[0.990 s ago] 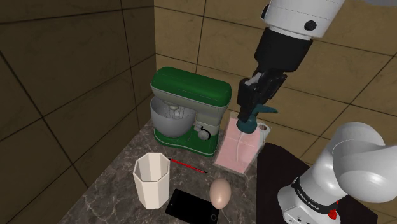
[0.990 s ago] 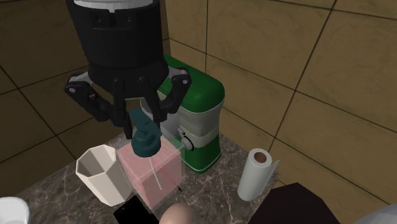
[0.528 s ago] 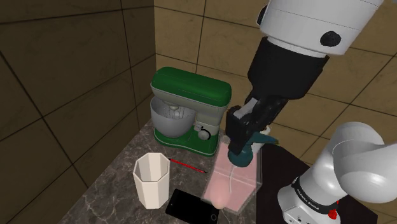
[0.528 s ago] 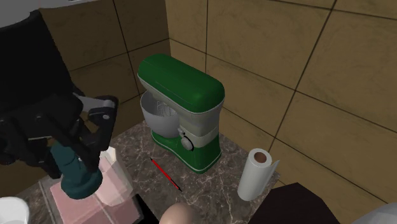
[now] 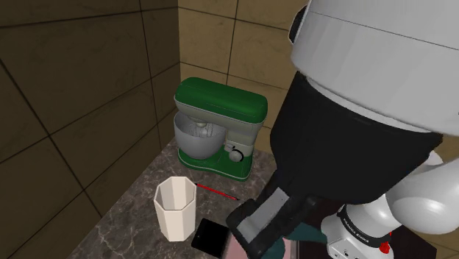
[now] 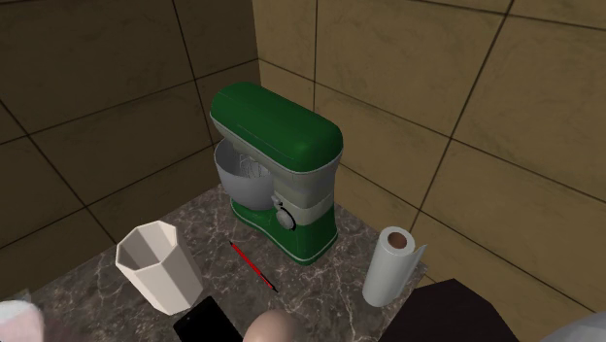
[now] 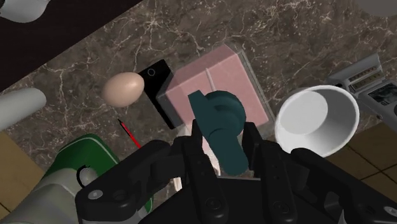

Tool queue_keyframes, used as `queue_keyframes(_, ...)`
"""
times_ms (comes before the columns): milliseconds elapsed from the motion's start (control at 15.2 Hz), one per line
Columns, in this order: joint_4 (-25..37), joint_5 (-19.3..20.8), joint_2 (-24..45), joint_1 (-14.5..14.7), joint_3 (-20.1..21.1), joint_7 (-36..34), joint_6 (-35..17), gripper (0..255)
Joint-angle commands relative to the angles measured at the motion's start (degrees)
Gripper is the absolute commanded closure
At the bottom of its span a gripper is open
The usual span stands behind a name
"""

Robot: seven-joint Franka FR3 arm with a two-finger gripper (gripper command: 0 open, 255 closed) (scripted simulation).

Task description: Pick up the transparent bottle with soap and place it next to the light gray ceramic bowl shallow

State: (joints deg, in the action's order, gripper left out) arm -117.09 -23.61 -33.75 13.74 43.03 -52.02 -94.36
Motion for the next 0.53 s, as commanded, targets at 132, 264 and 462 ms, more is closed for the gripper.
queue_keyframes(132,5.69,0.93,5.48,-2.44,8.2,-6.8,-1.79,255)
queue_keyframes(264,9.18,2.36,8.82,-4.42,13.04,-10.47,-2.41,255)
queue_keyframes(462,14.95,6.23,15.04,-9.06,22.63,-16.85,-3.33,255)
